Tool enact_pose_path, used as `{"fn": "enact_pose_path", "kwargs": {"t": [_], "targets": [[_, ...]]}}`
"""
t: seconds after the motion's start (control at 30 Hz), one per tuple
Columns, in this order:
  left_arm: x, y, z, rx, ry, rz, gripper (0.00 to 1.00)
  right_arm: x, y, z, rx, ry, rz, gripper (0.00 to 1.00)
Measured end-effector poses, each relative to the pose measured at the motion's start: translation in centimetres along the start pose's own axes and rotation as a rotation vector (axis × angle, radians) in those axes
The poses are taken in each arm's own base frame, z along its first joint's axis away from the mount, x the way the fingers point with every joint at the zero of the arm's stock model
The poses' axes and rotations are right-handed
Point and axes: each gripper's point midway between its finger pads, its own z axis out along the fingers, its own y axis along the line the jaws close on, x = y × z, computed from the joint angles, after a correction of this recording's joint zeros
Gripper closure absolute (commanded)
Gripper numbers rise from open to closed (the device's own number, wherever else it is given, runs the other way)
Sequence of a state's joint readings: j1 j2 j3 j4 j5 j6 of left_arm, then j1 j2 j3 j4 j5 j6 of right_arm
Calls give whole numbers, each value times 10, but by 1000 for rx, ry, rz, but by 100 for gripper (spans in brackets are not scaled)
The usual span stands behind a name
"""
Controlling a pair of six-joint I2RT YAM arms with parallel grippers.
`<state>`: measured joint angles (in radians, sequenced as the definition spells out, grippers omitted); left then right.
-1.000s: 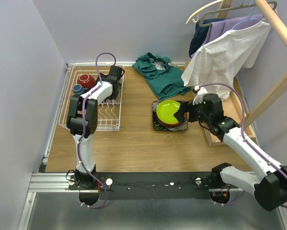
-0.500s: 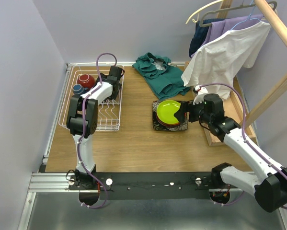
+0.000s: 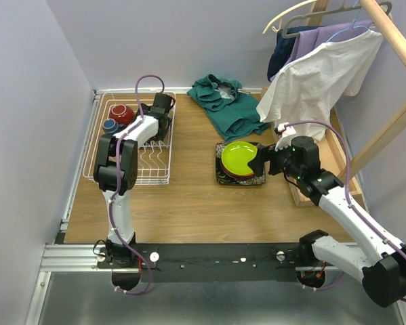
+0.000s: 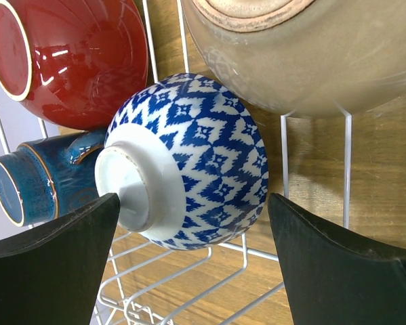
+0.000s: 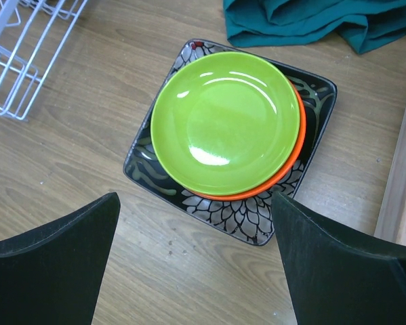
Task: Unload the mixed dishes from the dish rack
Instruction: Pick up the bowl from the dish rack.
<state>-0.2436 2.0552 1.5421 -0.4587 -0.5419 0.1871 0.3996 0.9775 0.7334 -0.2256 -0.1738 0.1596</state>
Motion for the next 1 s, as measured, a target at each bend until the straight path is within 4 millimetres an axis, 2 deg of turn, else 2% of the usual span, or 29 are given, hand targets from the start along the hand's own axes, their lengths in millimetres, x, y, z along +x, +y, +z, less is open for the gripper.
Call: {"fn": "enact_pose_path", "kwargs": {"t": [0.23,0.5,0.7,0.83,1.0], "targets": [[0,0,0,5,0,8,1,11,-3,1,4,21,-23,0],[1,1,1,-9,5,9,1,12,-5,3,2,13,-47,0],[13,5,6,-74,27,37,1,11,-5,4,1,7,-48,0],[13,5,7,-95,19,33,1,10,-4,4,1,3,-49,0],[12,6,7,-110,15,26,12,11,-5,5,0,1,-49,0]]}}
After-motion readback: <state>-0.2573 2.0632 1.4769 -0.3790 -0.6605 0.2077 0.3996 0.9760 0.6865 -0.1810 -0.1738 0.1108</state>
